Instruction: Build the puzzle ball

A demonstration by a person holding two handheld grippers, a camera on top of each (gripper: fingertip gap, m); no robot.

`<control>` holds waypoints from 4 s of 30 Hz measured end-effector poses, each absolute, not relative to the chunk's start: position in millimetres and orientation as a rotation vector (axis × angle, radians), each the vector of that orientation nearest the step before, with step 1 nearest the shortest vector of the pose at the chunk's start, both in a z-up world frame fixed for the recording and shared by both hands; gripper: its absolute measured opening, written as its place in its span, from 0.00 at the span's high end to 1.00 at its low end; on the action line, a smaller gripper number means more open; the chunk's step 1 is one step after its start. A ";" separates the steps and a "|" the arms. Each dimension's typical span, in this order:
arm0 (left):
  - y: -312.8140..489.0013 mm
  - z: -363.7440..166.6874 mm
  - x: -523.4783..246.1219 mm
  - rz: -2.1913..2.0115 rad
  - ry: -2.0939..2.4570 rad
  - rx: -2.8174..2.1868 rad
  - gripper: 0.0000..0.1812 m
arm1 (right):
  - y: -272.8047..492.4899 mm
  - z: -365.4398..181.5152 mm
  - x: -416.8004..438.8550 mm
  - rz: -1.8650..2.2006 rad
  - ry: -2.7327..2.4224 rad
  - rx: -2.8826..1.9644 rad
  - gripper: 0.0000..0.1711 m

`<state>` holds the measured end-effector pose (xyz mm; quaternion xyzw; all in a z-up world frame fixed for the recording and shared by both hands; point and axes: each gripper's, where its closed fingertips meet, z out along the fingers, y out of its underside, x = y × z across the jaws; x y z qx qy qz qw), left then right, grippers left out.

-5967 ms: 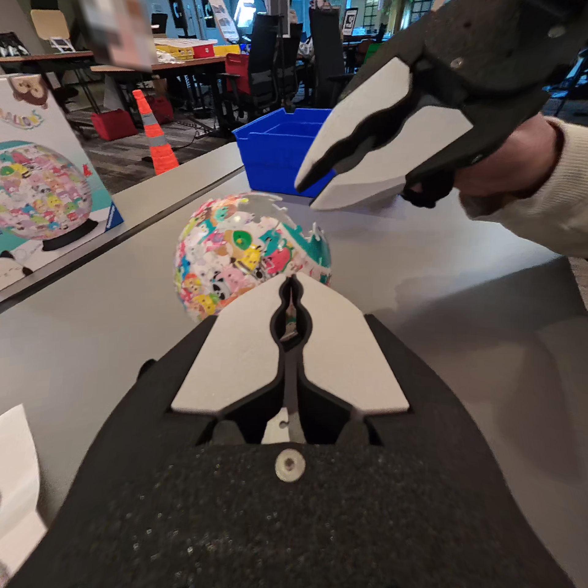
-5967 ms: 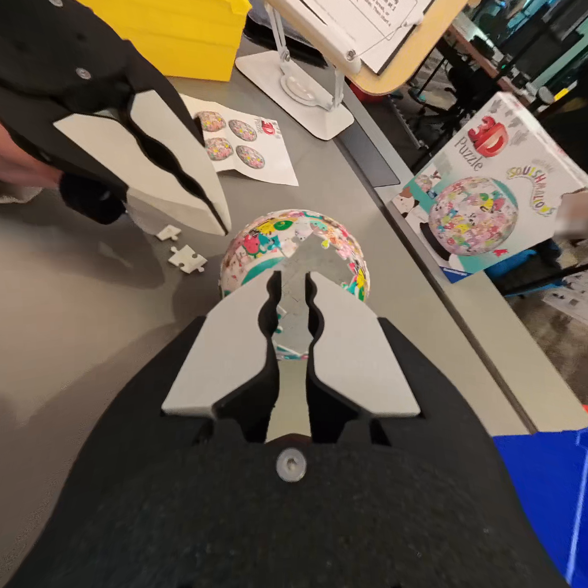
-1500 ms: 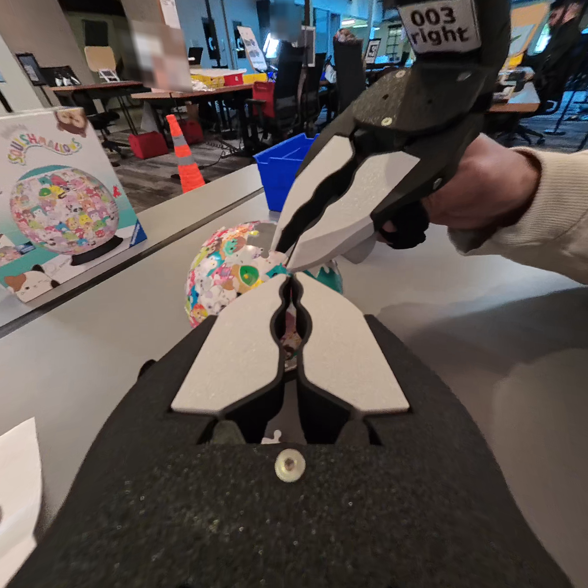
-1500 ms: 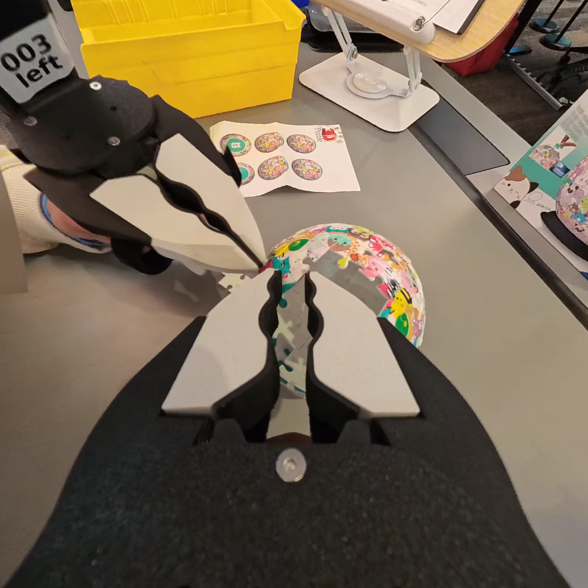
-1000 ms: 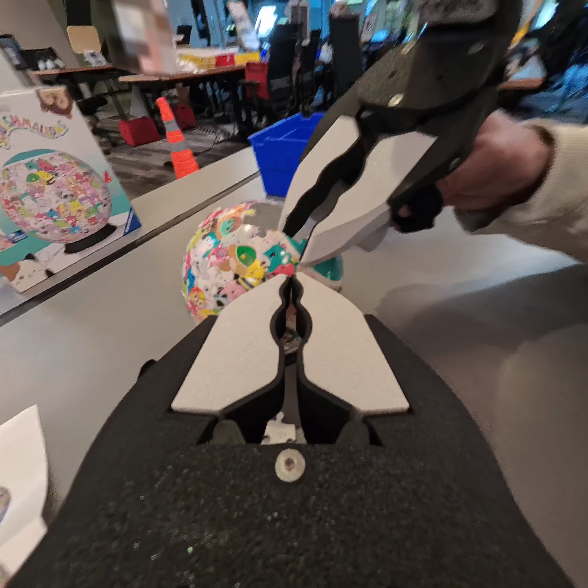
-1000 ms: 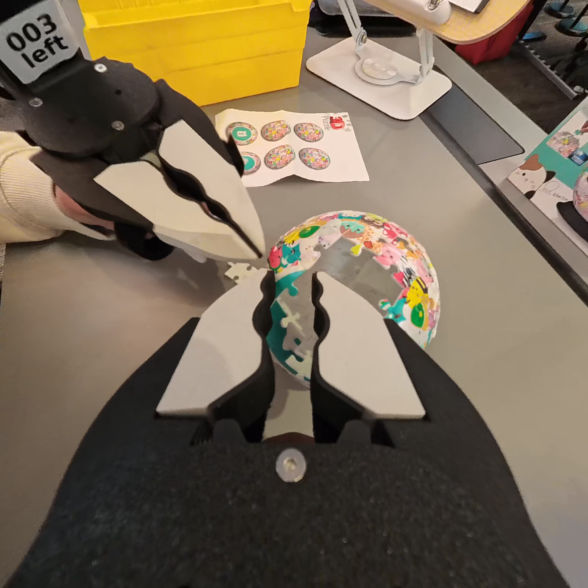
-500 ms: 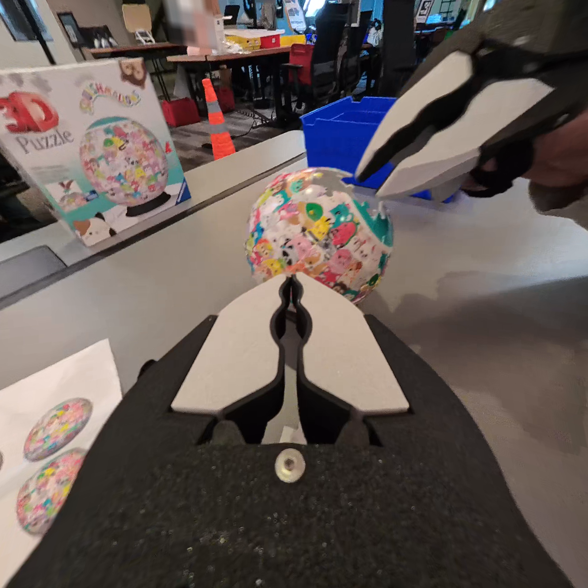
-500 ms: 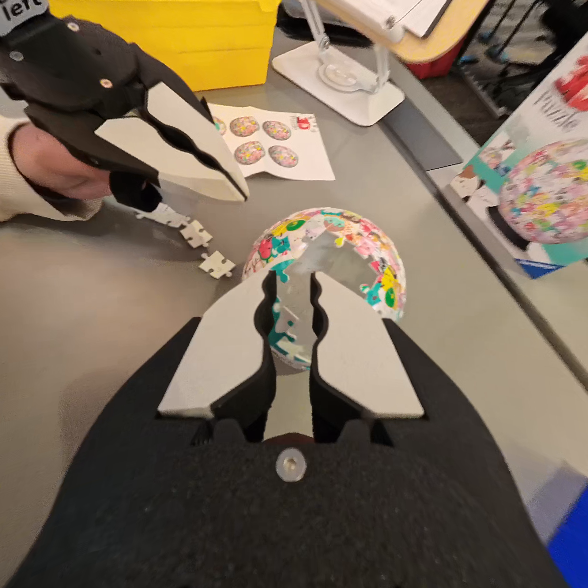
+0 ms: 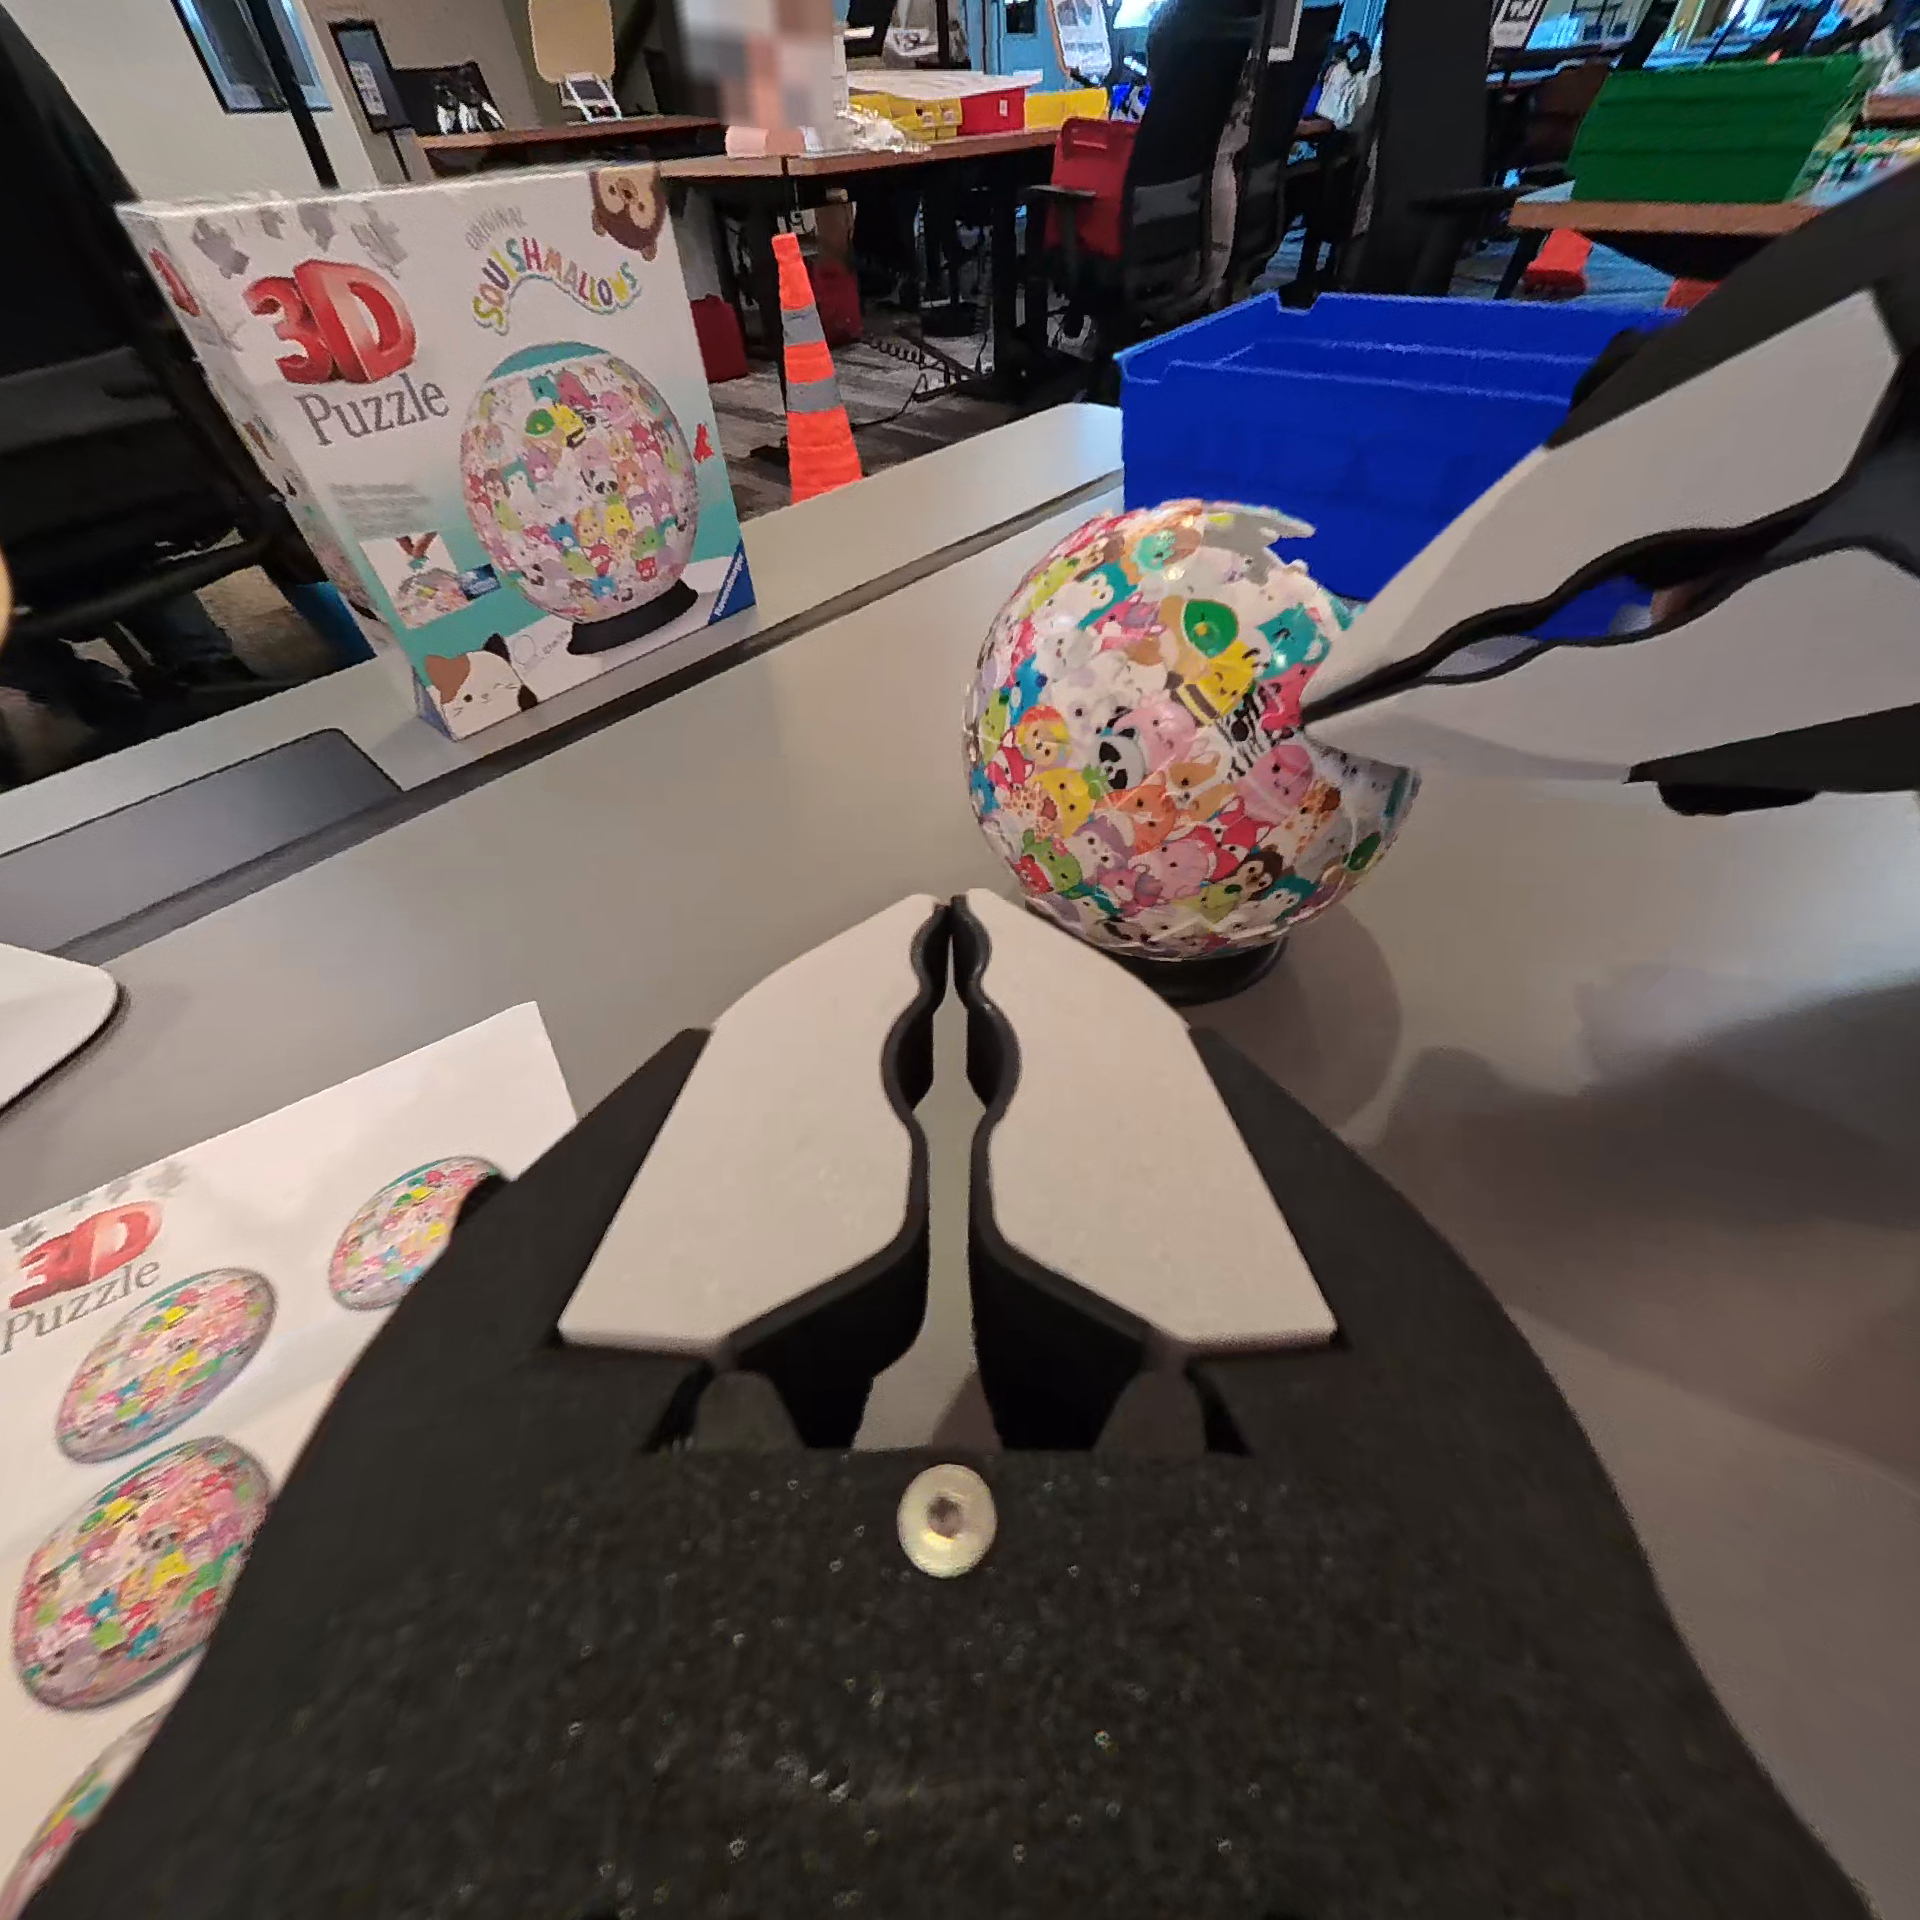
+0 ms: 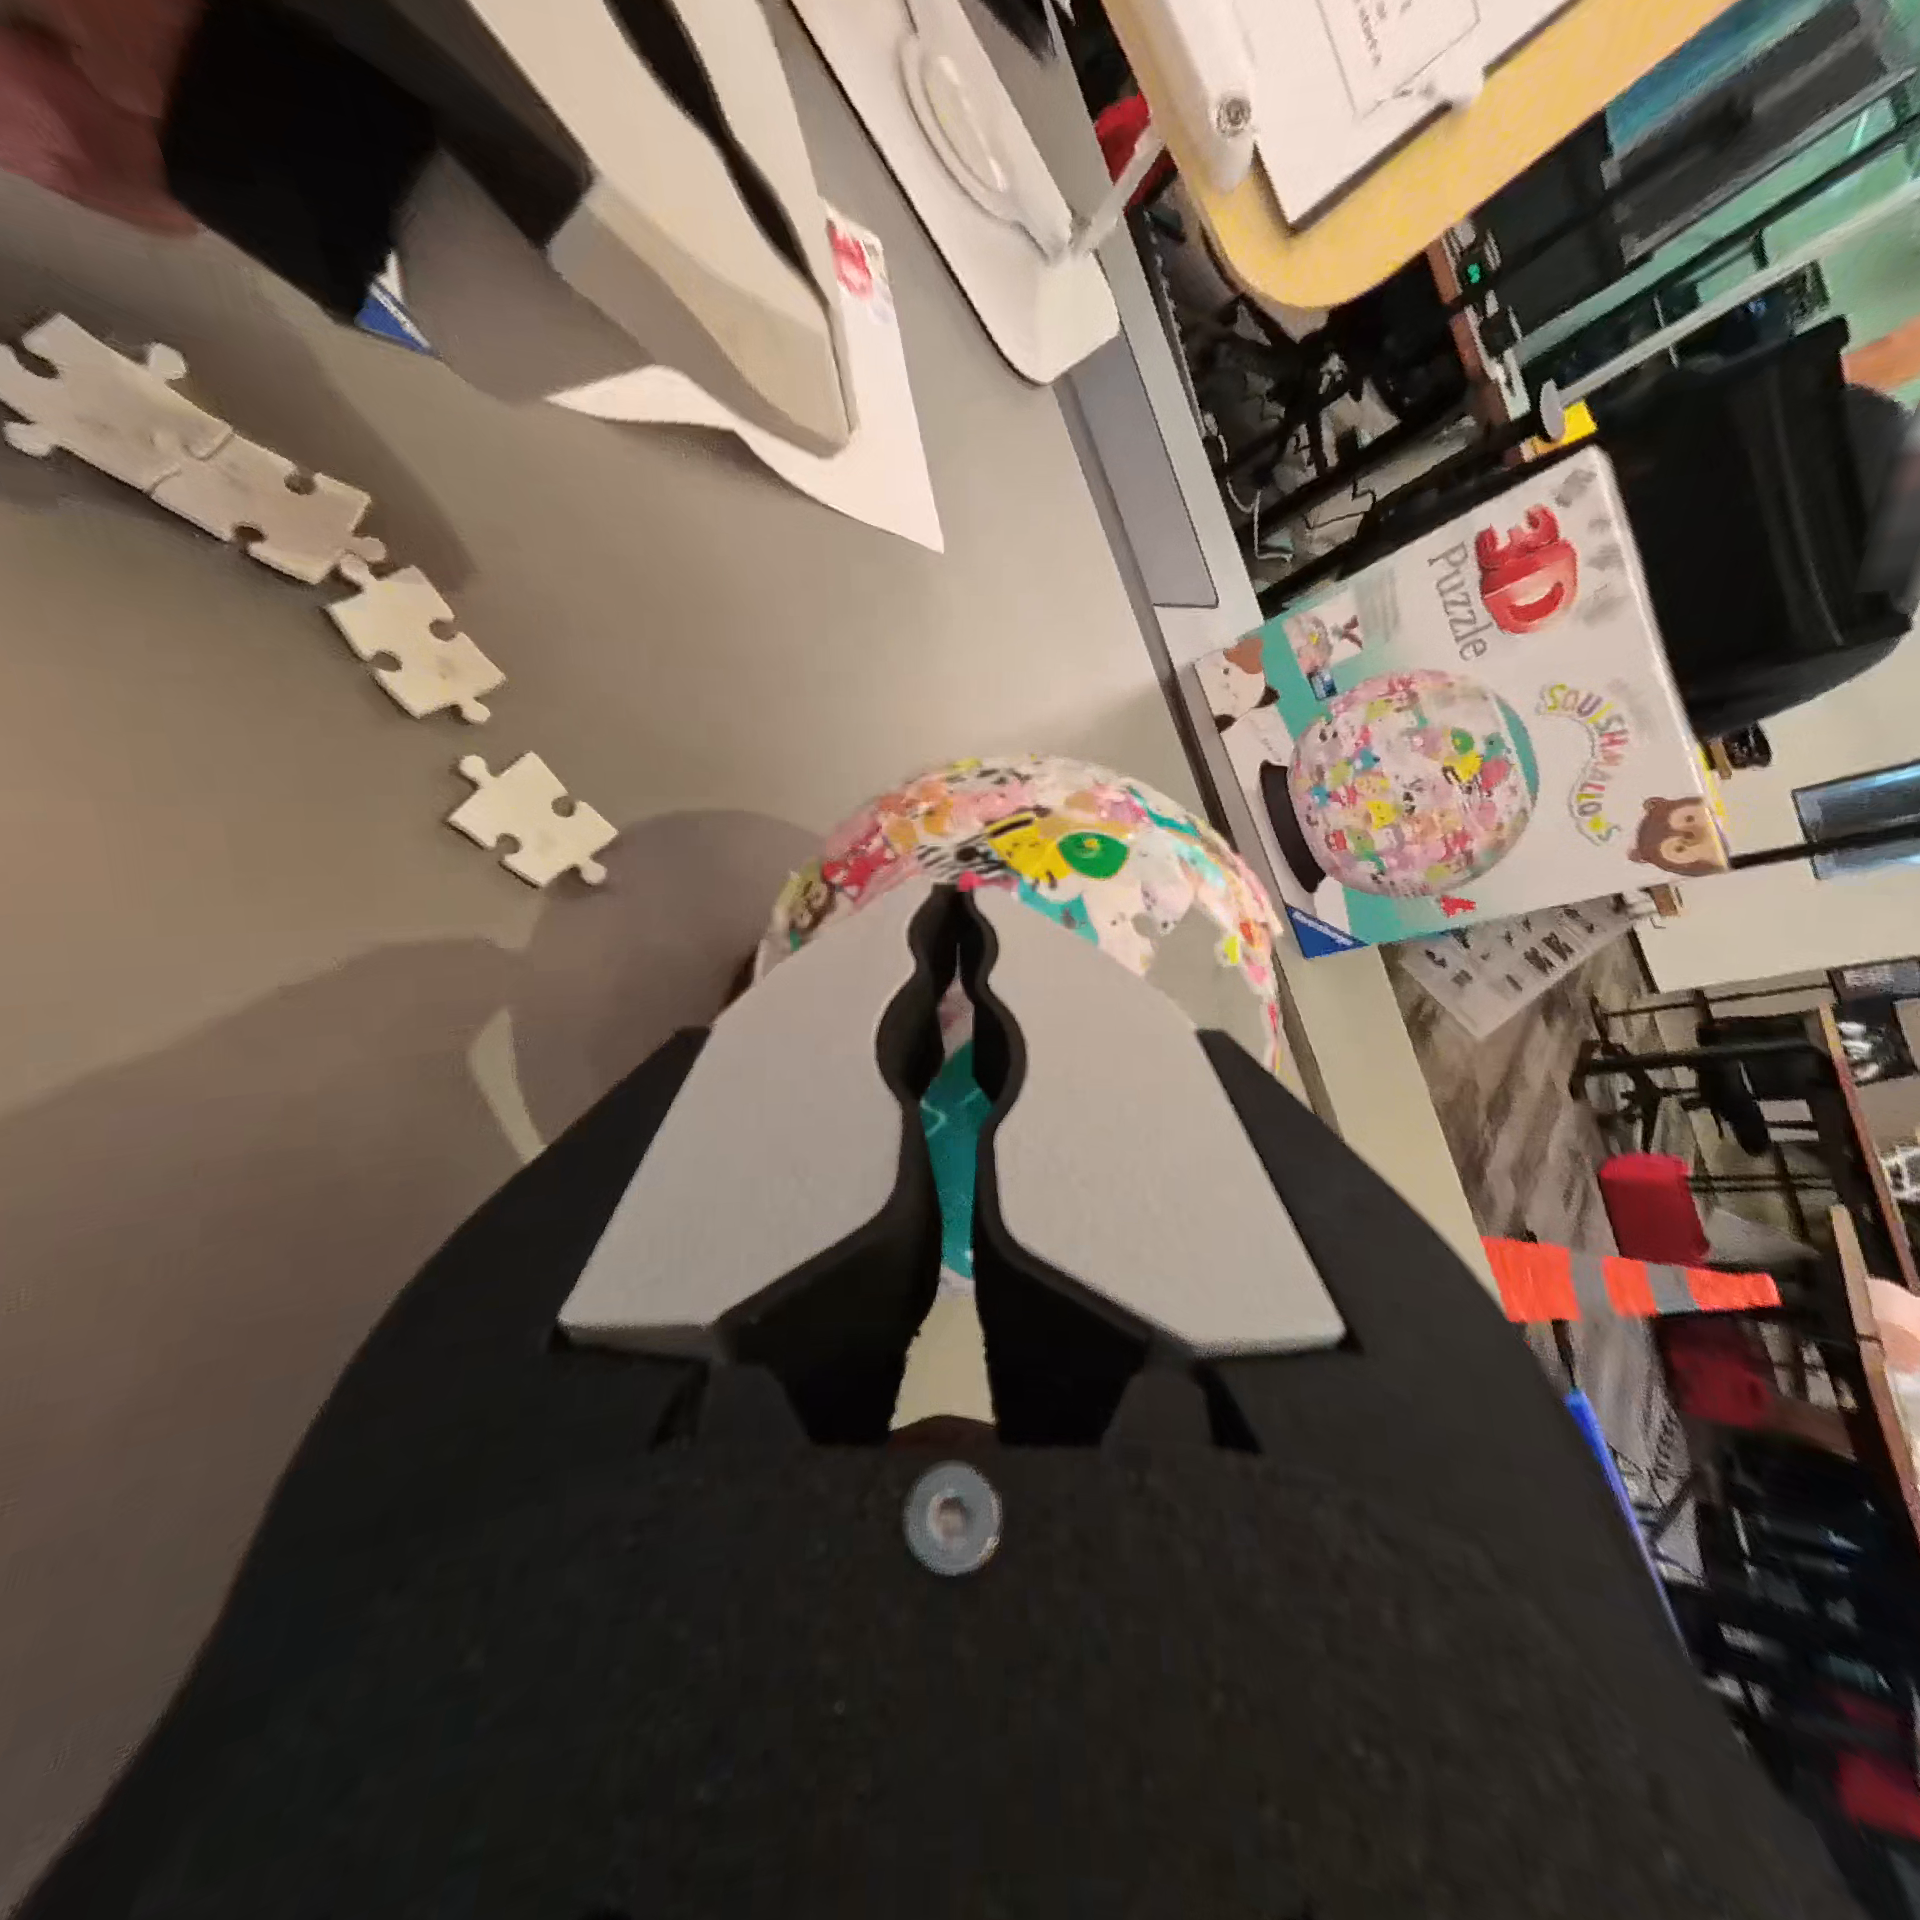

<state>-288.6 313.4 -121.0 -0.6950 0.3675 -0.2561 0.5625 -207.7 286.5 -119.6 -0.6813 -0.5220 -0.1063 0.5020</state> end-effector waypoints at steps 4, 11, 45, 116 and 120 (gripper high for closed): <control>312.2 -117.4 -288.9 -0.611 0.860 -1.627 1.00 | 279.1 -112.3 -214.7 -0.241 -1.273 -1.587 1.00; 312.5 -121.7 -286.8 -0.601 0.874 -1.636 1.00 | 279.8 -121.7 -212.6 -0.198 -1.272 -1.623 1.00; 268.7 -212.2 -214.6 -0.896 1.294 -2.152 0.55 | 301.2 -207.0 -146.4 0.976 -1.401 -1.963 0.24; 102.6 -109.2 -260.5 -1.494 1.380 -1.962 0.88 | 103.0 -62.3 -230.4 0.626 -1.829 -1.125 0.82; 106.9 -108.5 -252.6 -1.516 1.432 -2.097 0.88 | 110.5 -90.2 -238.8 0.238 -1.969 -1.056 0.86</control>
